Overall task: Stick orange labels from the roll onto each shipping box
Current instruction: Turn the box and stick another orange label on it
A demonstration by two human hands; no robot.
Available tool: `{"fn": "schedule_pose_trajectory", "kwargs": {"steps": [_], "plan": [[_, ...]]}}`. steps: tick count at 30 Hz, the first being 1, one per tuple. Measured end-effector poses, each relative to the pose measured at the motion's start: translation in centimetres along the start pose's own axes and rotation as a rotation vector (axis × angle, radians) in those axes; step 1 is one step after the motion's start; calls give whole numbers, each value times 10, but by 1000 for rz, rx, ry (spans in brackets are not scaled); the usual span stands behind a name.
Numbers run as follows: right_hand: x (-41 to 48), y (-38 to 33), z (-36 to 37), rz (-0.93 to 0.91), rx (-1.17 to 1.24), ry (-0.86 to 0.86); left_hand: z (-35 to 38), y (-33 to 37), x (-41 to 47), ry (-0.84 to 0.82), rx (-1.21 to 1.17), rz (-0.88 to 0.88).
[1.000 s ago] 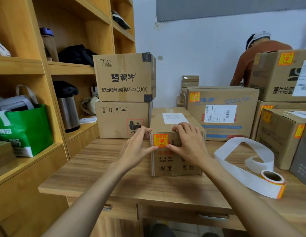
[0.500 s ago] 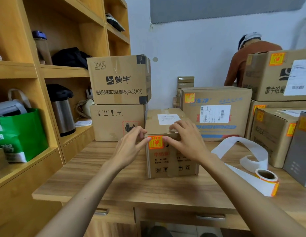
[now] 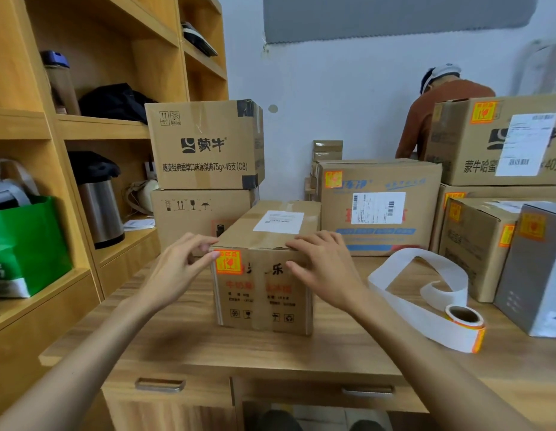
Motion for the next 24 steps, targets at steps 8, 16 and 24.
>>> {"fn": "schedule_pose_trajectory", "kwargs": {"steps": [8, 16, 24], "plan": [[9, -85, -3, -55, 109, 64, -38, -27, -15, 194, -2, -117], [28, -18, -19, 203, 546, -35, -35, -32, -13, 148, -293, -412], [60, 123, 35, 709, 583, -165, 8, 32, -32, 78, 119, -250]]}}
Point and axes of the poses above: each hand's wrist, its own x-axis towards the middle knuckle, its own z-axis out of the palm, y = z × x, the point moved 4 cm from there along x, towards the middle knuckle, and after that the axes turned 11 degrees about -x, right-handed, at the moved point
